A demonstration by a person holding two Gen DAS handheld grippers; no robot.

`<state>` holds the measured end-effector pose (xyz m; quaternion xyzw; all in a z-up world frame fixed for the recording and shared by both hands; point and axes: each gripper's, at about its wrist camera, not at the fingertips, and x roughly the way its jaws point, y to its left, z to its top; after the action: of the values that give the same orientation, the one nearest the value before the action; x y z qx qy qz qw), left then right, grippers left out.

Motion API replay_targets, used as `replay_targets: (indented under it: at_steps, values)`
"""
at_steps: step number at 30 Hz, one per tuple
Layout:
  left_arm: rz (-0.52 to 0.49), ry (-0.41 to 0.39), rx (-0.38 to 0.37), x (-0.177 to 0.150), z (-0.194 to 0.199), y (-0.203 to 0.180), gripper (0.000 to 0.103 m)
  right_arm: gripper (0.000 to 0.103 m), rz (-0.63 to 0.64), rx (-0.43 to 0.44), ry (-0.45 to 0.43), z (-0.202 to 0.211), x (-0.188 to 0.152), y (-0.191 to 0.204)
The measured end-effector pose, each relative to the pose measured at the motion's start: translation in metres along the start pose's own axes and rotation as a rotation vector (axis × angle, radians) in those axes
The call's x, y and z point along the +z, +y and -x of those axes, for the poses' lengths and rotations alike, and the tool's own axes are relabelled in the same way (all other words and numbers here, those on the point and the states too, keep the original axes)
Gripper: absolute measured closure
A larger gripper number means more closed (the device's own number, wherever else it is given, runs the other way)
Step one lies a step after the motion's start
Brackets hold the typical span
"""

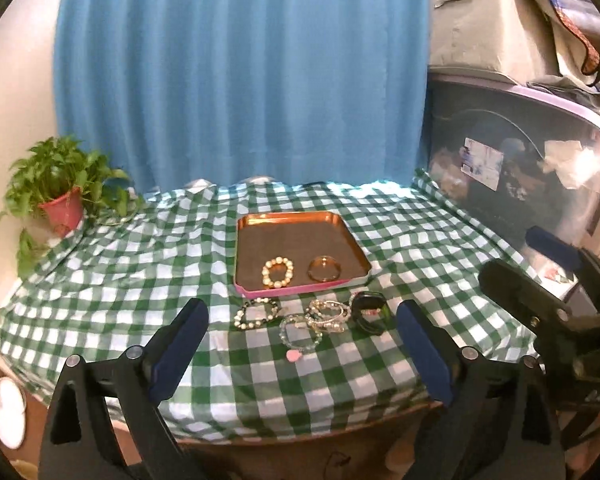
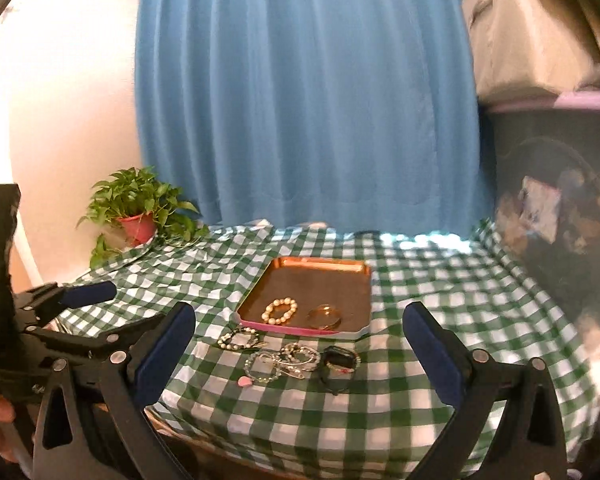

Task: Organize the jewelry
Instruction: 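Lift both tools back from the tray, then grasp the black watch with the right tool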

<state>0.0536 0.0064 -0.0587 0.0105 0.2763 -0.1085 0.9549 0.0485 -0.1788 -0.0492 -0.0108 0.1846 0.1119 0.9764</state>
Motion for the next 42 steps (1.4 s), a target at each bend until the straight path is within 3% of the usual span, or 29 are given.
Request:
replay_targets:
  at_steps: [4, 8, 13, 18, 25, 26, 28, 30, 34, 37, 39, 42]
  values:
    - [0.025, 0.012, -0.011, -0.001, 0.018, 0.000, 0.002, 0.000, 0.013, 0.002, -0.015, 0.021, 0.004, 0.008]
    - [0.009, 0.022, -0.024, -0.009, 0.018, 0.005, 0.001, 0.000, 0.009, 0.031, 0.029, 0.020, 0.001, 0.006]
    - [0.093, 0.097, 0.060, -0.027, -0.015, 0.029, 0.001, 0.000, 0.040, 0.011, 0.078, 0.002, -0.017, 0.006]
    - [0.175, 0.104, -0.135, -0.047, -0.044, 0.055, 0.001, 0.000, 0.035, 0.007, 0.133, -0.025, -0.044, -0.003]
    - [0.072, 0.212, 0.009, -0.059, -0.110, 0.052, 0.008, 0.004, -0.029, 0.080, 0.195, -0.075, -0.071, -0.031]
    - [0.059, 0.221, 0.018, -0.061, -0.118, 0.052, 0.012, 0.011, -0.030, 0.080, 0.203, -0.081, -0.073, -0.033]
    - [0.036, 0.251, -0.001, -0.065, -0.141, 0.048, 0.031, 0.024, -0.041, 0.076, 0.237, -0.099, -0.079, -0.041]
    - [0.021, 0.286, -0.015, -0.068, -0.162, 0.047, 0.043, 0.038, -0.050, 0.065, 0.282, -0.119, -0.085, -0.048]
    - [0.011, 0.343, -0.067, -0.071, -0.200, 0.046, 0.067, 0.047, -0.073, 0.079, 0.355, -0.155, -0.096, -0.060]
    - [0.007, 0.358, -0.077, -0.070, -0.217, 0.047, 0.075, 0.062, -0.057, 0.067, 0.374, -0.174, -0.103, -0.066]
    - [0.020, 0.364, -0.102, -0.068, -0.225, 0.048, 0.080, 0.078, -0.045, 0.052, 0.392, -0.190, -0.110, -0.070]
    - [0.031, 0.359, -0.129, -0.067, -0.236, 0.049, 0.083, 0.085, -0.139, 0.072, 0.434, -0.207, -0.114, -0.083]
